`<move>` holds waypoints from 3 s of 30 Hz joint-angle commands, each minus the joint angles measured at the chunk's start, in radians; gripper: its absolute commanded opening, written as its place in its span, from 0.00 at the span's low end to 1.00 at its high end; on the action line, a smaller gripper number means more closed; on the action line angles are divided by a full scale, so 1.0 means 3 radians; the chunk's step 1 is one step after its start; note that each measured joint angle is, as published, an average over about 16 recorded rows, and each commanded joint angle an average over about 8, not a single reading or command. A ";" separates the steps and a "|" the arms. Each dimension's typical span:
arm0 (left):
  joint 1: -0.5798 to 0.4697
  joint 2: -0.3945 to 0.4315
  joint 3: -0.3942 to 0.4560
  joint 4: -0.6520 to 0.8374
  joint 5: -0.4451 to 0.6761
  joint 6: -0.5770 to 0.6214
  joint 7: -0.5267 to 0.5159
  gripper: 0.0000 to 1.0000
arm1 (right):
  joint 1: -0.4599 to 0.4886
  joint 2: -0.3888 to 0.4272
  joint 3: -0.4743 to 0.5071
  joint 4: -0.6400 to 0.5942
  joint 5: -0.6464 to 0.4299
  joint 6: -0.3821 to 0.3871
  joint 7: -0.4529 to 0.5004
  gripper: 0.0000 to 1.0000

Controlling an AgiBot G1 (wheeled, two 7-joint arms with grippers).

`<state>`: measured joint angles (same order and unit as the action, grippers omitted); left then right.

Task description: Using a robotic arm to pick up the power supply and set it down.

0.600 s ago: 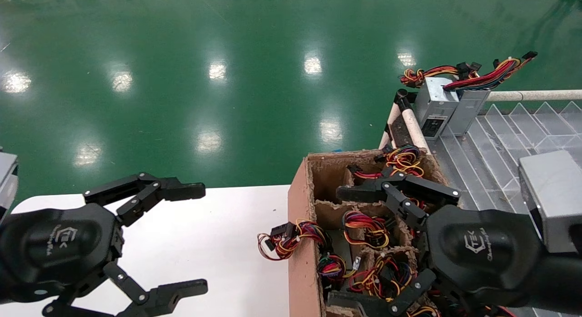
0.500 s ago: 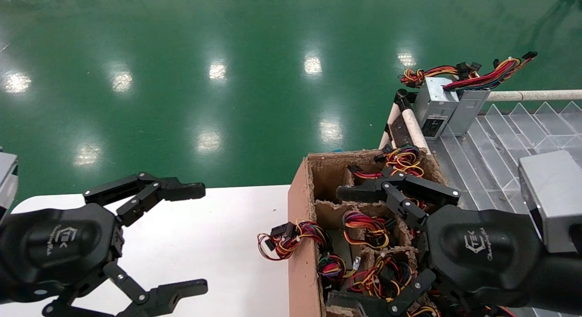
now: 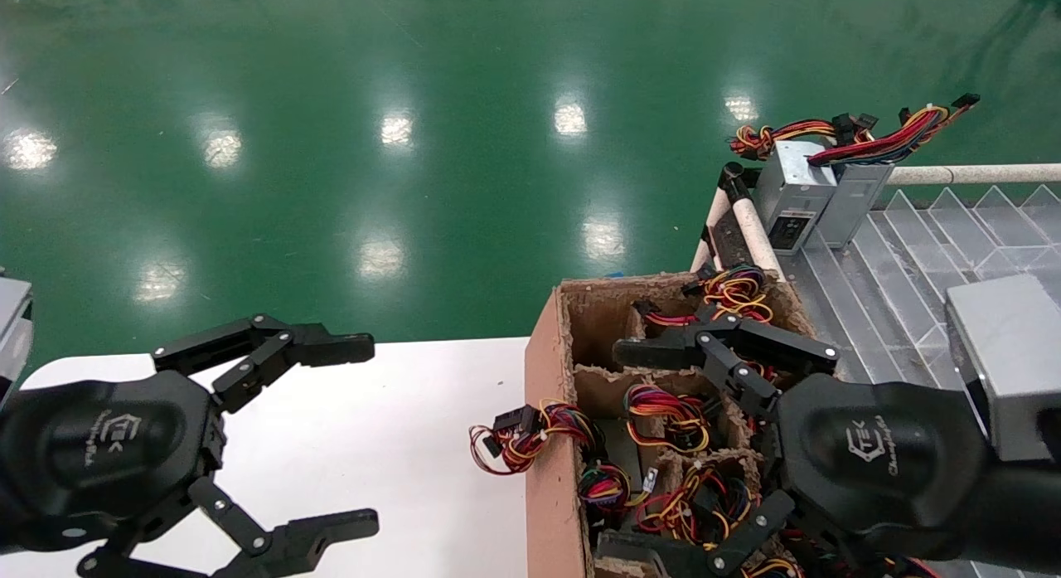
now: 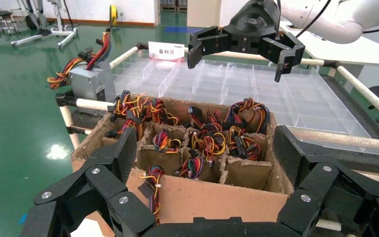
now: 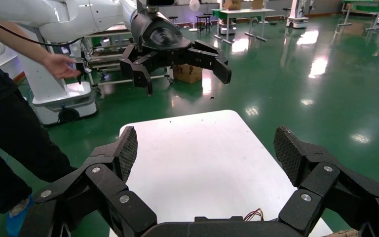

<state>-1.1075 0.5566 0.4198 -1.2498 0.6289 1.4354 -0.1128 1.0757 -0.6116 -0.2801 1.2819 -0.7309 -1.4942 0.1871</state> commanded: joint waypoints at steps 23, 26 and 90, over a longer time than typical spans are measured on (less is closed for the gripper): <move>0.0000 0.0000 0.0000 0.0000 0.0000 0.0000 0.0000 1.00 | 0.0000 0.0000 0.0000 0.0000 0.0000 0.0000 0.0000 1.00; 0.0000 0.0000 0.0000 0.0000 0.0000 0.0000 0.0000 1.00 | 0.0000 0.0000 0.0000 0.0000 0.0000 0.0000 0.0000 1.00; 0.0000 0.0000 0.0000 0.0000 0.0000 0.0000 0.0000 0.00 | -0.0001 0.0000 0.0000 0.0001 0.0000 -0.0001 0.0000 1.00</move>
<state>-1.1075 0.5566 0.4198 -1.2498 0.6289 1.4354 -0.1128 1.0762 -0.6099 -0.2803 1.2827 -0.7332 -1.4937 0.1876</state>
